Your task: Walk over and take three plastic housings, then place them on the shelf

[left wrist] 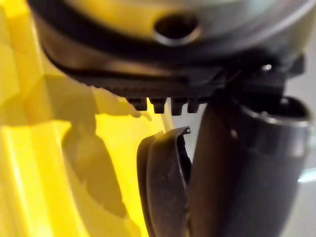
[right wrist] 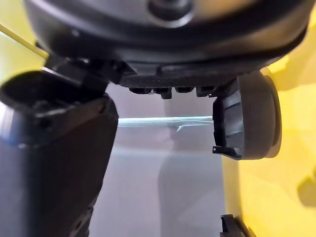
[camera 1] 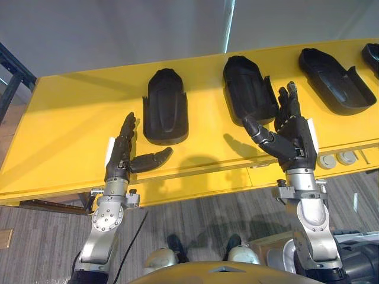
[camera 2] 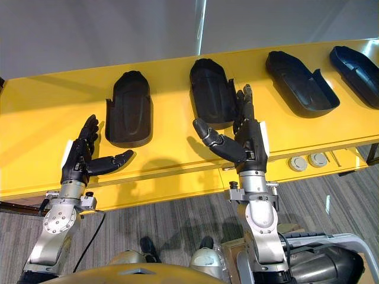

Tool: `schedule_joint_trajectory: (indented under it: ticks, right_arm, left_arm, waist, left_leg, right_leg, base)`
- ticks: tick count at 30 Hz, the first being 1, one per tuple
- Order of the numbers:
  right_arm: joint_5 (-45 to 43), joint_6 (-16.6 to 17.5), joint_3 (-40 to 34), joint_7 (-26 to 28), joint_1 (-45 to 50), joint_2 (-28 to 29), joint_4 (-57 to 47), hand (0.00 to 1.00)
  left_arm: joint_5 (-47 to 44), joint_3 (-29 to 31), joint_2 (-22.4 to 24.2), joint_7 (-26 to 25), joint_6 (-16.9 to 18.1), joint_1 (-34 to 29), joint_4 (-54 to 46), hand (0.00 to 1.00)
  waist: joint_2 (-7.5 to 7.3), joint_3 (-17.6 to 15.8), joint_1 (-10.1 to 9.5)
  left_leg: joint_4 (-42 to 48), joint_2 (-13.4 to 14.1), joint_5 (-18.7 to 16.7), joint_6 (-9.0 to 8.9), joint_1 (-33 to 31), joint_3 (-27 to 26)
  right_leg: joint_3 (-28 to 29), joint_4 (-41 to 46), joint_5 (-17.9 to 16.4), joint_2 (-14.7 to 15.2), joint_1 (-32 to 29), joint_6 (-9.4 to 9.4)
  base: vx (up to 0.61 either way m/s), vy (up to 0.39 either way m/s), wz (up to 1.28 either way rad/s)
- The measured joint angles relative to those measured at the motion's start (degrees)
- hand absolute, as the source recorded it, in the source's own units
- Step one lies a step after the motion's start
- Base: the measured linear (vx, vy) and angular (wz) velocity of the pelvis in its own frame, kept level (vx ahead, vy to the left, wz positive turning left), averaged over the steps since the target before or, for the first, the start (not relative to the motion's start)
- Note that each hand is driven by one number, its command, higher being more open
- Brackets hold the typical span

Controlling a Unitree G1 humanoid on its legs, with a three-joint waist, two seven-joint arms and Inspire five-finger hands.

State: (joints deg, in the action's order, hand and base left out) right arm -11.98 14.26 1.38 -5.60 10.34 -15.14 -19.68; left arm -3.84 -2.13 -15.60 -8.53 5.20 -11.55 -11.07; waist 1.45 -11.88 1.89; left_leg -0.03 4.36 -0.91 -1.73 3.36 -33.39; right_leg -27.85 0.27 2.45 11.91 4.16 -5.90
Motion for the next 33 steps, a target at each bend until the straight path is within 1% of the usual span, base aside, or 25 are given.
schedule_joint_trajectory:
  ticks: [5, 9, 12, 18, 23, 26, 33]
  right_arm:
    - [0.04, 0.00, 0.58, -0.11, -0.10, 0.37, -0.02, 1.00]
    - [0.05, 0.00, 1.23, -1.17, -0.08, 0.39, -0.02, 1.00]
    - [0.17, 0.00, 1.53, -1.22, -0.10, 0.45, -0.02, 1.00]
    - [0.39, 0.00, 1.55, -1.30, -0.13, 1.96, -0.03, 1.00]
    - [1.16, 0.00, 1.64, -1.72, -0.13, 1.98, -0.03, 1.00]
    - [2.55, 0.00, 1.92, -2.19, -0.13, 1.97, -0.03, 1.00]
    - [2.62, 0.00, 2.74, -2.52, -0.14, 1.97, -0.03, 1.00]
  left_arm:
    - [-0.03, -0.32, 0.05, -2.70, -0.31, 0.65, 0.00, 1.00]
    - [-0.06, -0.37, 0.07, -3.96, -0.36, 1.58, 0.59, 1.00]
    - [-0.06, -0.38, 0.08, -4.27, -0.37, 2.86, 1.45, 1.00]
    - [-0.07, -0.40, 0.44, -5.36, -0.46, 3.14, 1.45, 1.00]
    - [-0.56, -0.47, 1.32, -6.47, -0.49, 3.92, 1.62, 1.00]
    - [-0.62, -0.47, 1.47, -6.67, -0.78, 4.24, 1.69, 1.00]
    - [-0.61, -0.46, 2.34, -7.53, -0.92, 4.46, 1.69, 1.00]
  waist:
    - [-0.28, -1.13, 0.02]
    - [-0.39, -1.33, 0.14]
    - [-0.48, -1.38, 0.12]
    - [-0.71, -1.51, 0.12]
    - [-1.36, -1.88, 0.10]
    - [-1.42, -1.92, 0.10]
    - [-1.44, -1.91, 0.08]
  left_leg:
    - [1.78, 0.45, -1.10, -0.02, -0.12, -0.80]
    - [2.04, 0.40, -1.33, 0.05, -0.24, -0.96]
    - [2.50, 0.49, -1.40, 0.13, -0.71, -0.95]
    - [3.12, 0.66, -1.65, 0.25, -0.88, -1.02]
    - [3.86, 0.83, -2.00, 0.37, -0.92, -1.10]
    - [3.89, 0.83, -2.01, 0.39, -0.93, -1.14]
    - [3.90, 0.84, -2.00, 0.41, -0.93, -1.23]
  right_leg:
    - [1.08, 0.24, 0.01, -0.01, -0.08, 0.00]
    - [1.37, 0.54, 0.04, 0.04, -0.28, -0.03]
    - [1.34, 0.56, 0.08, 0.04, -0.62, -0.04]
    - [1.47, 0.61, 0.23, 0.07, -0.73, -0.03]
    - [1.68, 0.60, 0.53, 0.13, -0.64, -0.01]
    - [1.73, 0.58, 0.68, 0.14, -0.66, 0.01]
    - [1.79, 0.56, 0.74, 0.12, -0.71, 0.00]
  base:
    - [-0.02, 0.018, -0.09]
    - [-0.03, 0.023, -0.03]
    - [-0.01, 0.011, 0.00]
    - [-0.02, 0.016, -0.01]
    - [-0.04, 0.031, -0.03]
    - [-0.05, 0.032, -0.01]
    - [-0.01, 0.013, -0.01]
